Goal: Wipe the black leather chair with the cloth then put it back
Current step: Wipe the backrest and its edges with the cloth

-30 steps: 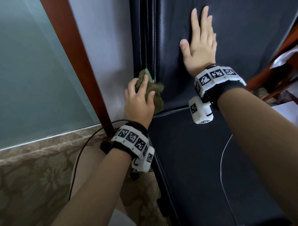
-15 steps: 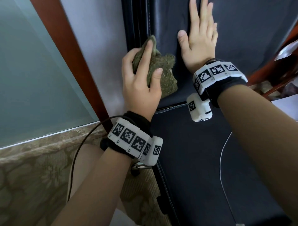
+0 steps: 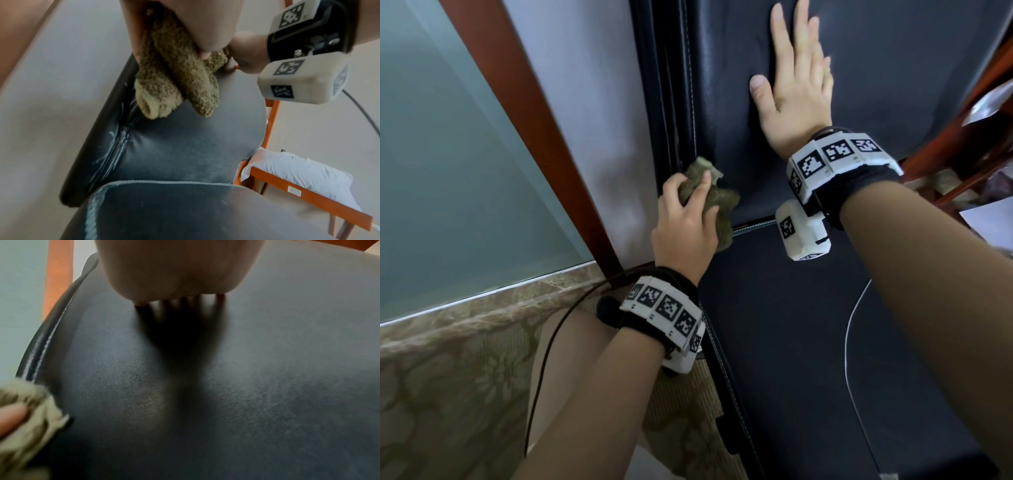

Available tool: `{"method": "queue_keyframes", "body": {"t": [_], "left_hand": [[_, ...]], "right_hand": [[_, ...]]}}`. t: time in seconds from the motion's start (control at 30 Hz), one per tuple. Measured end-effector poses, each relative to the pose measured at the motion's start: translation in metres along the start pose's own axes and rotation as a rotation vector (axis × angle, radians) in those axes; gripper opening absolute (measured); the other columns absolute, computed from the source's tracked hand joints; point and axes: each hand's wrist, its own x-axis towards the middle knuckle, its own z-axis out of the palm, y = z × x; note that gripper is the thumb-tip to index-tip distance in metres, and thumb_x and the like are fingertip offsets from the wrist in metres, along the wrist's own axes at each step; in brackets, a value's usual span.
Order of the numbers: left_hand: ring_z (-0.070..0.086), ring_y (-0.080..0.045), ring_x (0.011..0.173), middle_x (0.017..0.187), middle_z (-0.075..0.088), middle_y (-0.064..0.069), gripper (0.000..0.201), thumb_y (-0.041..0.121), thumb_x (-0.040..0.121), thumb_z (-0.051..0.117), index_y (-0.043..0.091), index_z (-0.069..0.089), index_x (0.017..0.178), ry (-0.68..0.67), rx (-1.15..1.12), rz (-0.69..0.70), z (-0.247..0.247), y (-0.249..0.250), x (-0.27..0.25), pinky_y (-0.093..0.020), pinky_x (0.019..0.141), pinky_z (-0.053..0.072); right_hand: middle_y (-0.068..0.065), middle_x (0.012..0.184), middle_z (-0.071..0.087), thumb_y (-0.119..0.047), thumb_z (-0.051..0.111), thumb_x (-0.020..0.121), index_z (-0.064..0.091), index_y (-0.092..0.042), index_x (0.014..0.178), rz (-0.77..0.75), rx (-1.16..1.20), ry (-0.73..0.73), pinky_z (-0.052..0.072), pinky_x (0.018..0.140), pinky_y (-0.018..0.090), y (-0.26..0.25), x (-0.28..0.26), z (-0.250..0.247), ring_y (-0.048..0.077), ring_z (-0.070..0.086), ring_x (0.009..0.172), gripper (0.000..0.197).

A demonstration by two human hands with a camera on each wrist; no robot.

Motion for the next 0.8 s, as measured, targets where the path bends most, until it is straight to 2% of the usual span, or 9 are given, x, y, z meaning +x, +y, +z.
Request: {"method": "queue_keyframes", "body": {"t": [0.07,0.13,0.27,0.33,0.5,0.53,0.67,0.73,0.8], "left_hand": [[0.058,-0.034,0.099,0.119,0.051,-0.020,0.045,0.027,0.085,0.046,0.010,0.060,0.123,-0.090,-0.008,-0.007,-0.003,-0.001,-0.008,-0.040,0.061,0.053],[0.058,-0.033,0.098,0.116,0.053,-0.020,0.044,0.027,0.084,0.046,0.009,0.061,0.122,-0.114,-0.010,0.011,-0.011,-0.004,-0.008,-0.039,0.062,0.055],[0.051,-0.027,0.104,0.117,0.050,-0.022,0.042,0.022,0.086,0.051,0.007,0.059,0.124,0.022,-0.059,0.095,-0.030,0.002,0.016,-0.033,0.077,0.049],[0.050,-0.026,0.108,0.118,0.049,-0.022,0.043,0.022,0.086,0.050,0.009,0.058,0.126,0.095,-0.068,0.096,-0.032,0.006,0.034,-0.032,0.079,0.048],[0.053,-0.029,0.107,0.122,0.037,-0.002,0.038,0.024,0.088,0.050,0.017,0.058,0.126,0.149,-0.040,0.042,-0.017,-0.002,0.036,-0.035,0.075,0.050],[0.053,-0.029,0.107,0.123,0.038,-0.002,0.039,0.024,0.088,0.050,0.017,0.058,0.125,0.143,-0.051,0.025,-0.014,-0.003,0.031,-0.034,0.075,0.050],[0.056,-0.032,0.106,0.123,0.051,-0.017,0.043,0.026,0.086,0.047,0.014,0.060,0.125,0.035,-0.089,-0.078,-0.008,0.003,0.009,-0.037,0.075,0.051],[0.056,-0.032,0.105,0.123,0.051,-0.017,0.047,0.031,0.086,0.044,0.015,0.059,0.126,-0.052,-0.097,-0.107,-0.009,0.004,-0.001,-0.039,0.075,0.051],[0.055,-0.031,0.106,0.122,0.051,-0.017,0.047,0.032,0.086,0.044,0.013,0.059,0.126,-0.046,-0.130,-0.098,-0.014,0.005,-0.003,-0.039,0.079,0.050]], "right_hand": [[0.006,0.157,0.000,-0.033,0.033,0.095,0.009,-0.020,0.149,-0.001,-0.006,-0.019,0.002,0.114,0.046,0.001,-0.003,-0.001,0.026,0.000,0.144,0.060],[0.006,0.157,-0.001,-0.032,0.034,0.095,0.008,-0.021,0.149,-0.005,-0.001,-0.035,0.001,0.114,0.046,0.001,-0.004,-0.002,0.025,0.000,0.144,0.061],[0.006,0.157,-0.002,-0.031,0.035,0.095,0.007,-0.021,0.149,-0.002,0.010,-0.052,0.001,0.114,0.046,0.001,-0.003,-0.004,0.026,-0.001,0.144,0.062],[0.006,0.157,-0.002,-0.031,0.035,0.095,0.007,-0.021,0.149,-0.001,0.012,-0.056,0.000,0.114,0.046,0.001,-0.004,-0.005,0.025,-0.002,0.144,0.062],[0.004,0.157,-0.004,-0.028,0.037,0.094,0.006,-0.023,0.149,0.005,0.016,-0.086,0.001,0.114,0.047,0.000,-0.003,-0.009,0.024,-0.003,0.144,0.063],[0.003,0.157,-0.004,-0.028,0.037,0.094,0.006,-0.023,0.149,0.008,0.014,-0.089,0.001,0.114,0.047,-0.001,-0.003,-0.009,0.024,-0.003,0.144,0.063],[0.003,0.157,-0.004,-0.028,0.037,0.094,0.006,-0.023,0.149,0.007,0.016,-0.093,0.001,0.114,0.046,-0.002,-0.004,-0.009,0.023,-0.003,0.144,0.064],[0.003,0.157,-0.005,-0.028,0.037,0.094,0.005,-0.023,0.149,0.006,0.020,-0.099,0.001,0.114,0.046,-0.001,-0.004,-0.009,0.024,-0.003,0.144,0.064],[0.004,0.157,-0.005,-0.029,0.037,0.094,0.005,-0.022,0.149,0.001,0.017,-0.106,0.002,0.114,0.047,0.000,-0.003,-0.010,0.025,-0.003,0.144,0.064]]}}
